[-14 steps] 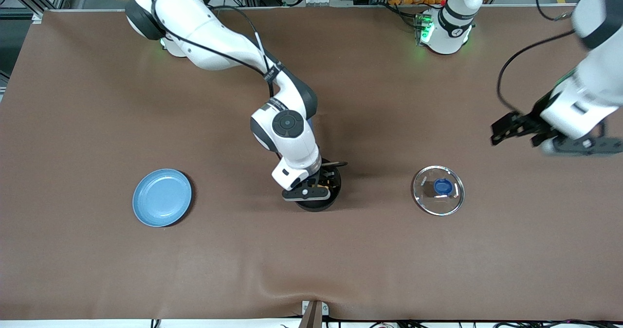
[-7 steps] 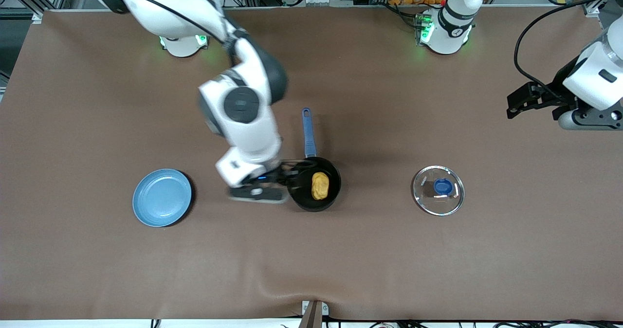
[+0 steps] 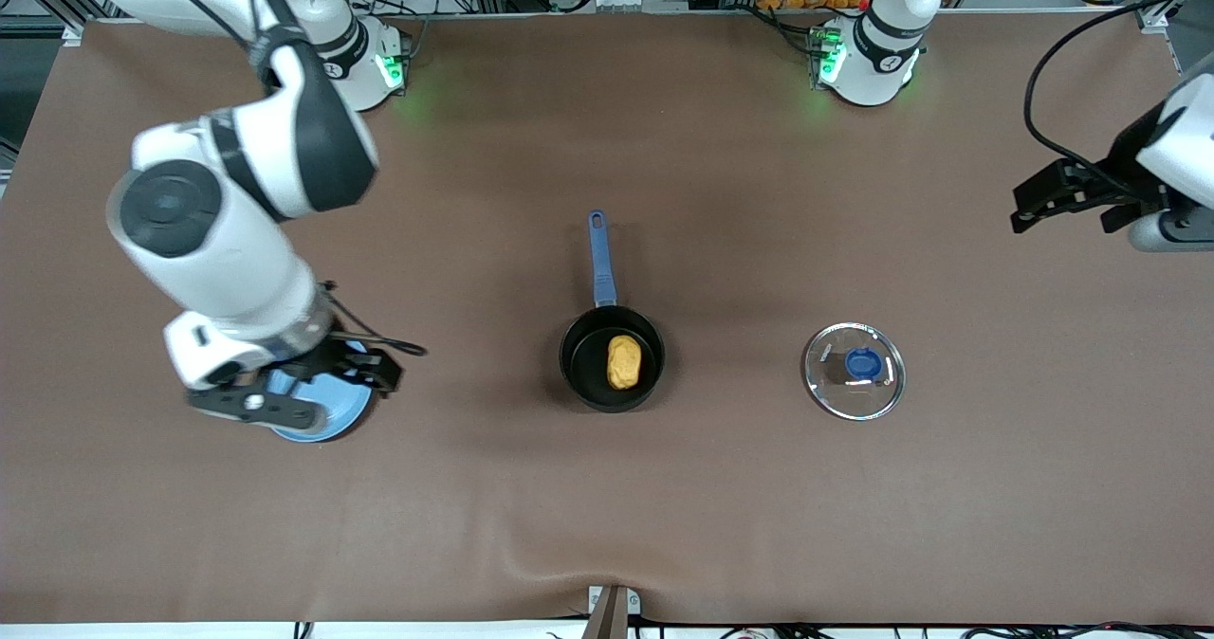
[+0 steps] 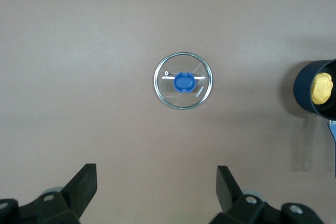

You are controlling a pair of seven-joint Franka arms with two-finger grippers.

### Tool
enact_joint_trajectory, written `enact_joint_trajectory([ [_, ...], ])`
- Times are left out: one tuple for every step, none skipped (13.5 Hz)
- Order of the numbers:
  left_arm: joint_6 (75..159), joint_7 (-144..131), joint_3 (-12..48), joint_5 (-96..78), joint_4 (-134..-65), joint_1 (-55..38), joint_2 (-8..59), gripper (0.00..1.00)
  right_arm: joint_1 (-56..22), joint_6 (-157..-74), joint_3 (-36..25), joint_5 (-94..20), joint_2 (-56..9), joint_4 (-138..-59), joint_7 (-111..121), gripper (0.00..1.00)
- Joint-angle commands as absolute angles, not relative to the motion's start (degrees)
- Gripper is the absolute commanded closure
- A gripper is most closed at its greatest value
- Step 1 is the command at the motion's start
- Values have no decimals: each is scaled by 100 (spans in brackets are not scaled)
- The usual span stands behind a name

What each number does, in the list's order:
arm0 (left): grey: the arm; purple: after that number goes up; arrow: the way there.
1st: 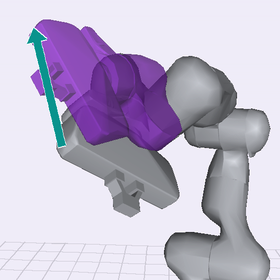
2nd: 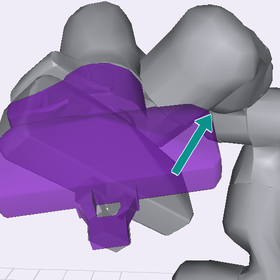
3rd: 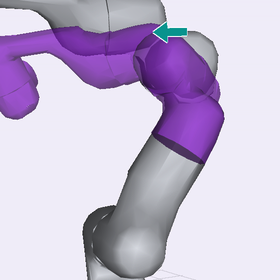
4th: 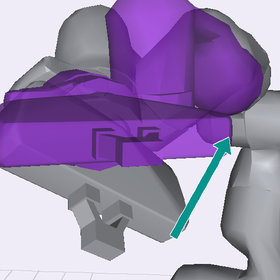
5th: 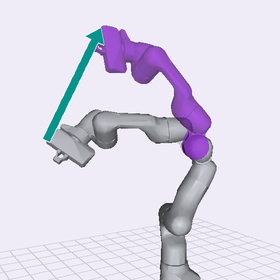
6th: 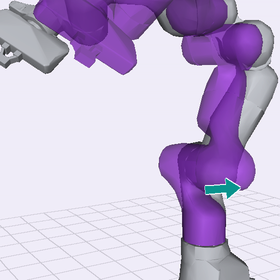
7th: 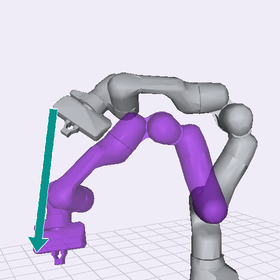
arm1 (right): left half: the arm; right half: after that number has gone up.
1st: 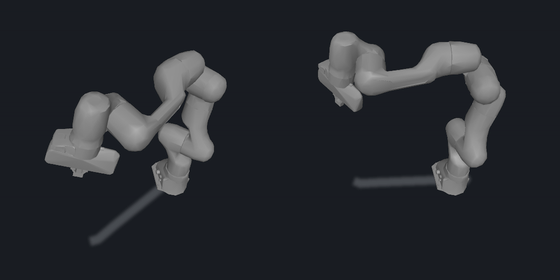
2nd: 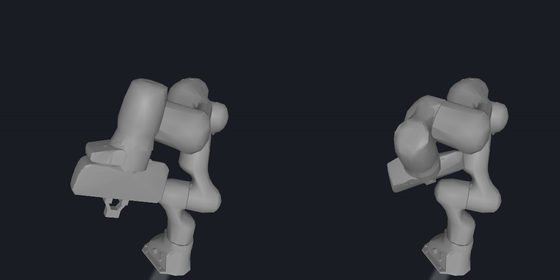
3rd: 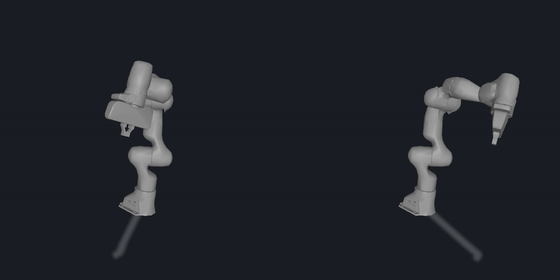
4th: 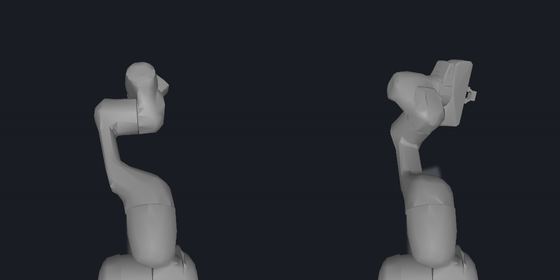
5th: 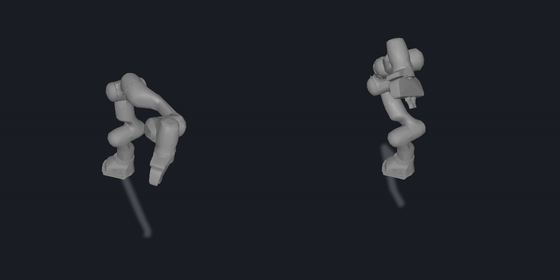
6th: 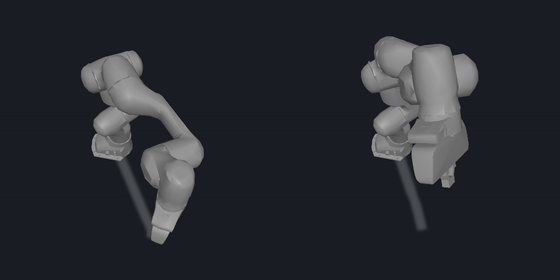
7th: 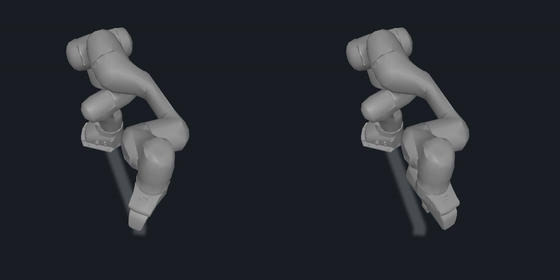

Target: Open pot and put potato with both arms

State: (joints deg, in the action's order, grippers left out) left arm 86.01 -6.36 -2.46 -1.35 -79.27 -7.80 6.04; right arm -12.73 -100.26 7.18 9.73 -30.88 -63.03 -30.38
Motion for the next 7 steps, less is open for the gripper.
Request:
enact_joint_trajectory([
  [8665, -650, -26, -114, -7892, -571, 589, 0, -566, -9871, 1184, 871, -2708, -6679, -2489, 0],
  [8736, -676, -26, -149, -7893, -571, 606, 0, -328, -9783, 1404, 870, -2611, -6749, -2461, 0],
  [8745, -659, -26, -132, -7927, -563, 598, 0, -238, -9687, 1424, 870, -2497, -6820, -2461, 0],
  [8771, -642, -26, -114, -7980, -571, 580, 0, -185, -9538, 1415, 870, -2392, -6838, -2426, 0],
  [8867, -642, -26, -97, -8007, -580, 580, 0, -150, -9397, 1380, 870, -2304, -6838, -2269, 0],
  [8920, -633, -26, -97, -8059, -571, 563, 0, -54, -9248, 1362, 870, -2198, -6838, -2033, 0],
  [8930, -624, -26, -97, -8112, -563, 528, 0, 113, -9107, 1362, 870, -2110, -6838, -1761, 0],
])
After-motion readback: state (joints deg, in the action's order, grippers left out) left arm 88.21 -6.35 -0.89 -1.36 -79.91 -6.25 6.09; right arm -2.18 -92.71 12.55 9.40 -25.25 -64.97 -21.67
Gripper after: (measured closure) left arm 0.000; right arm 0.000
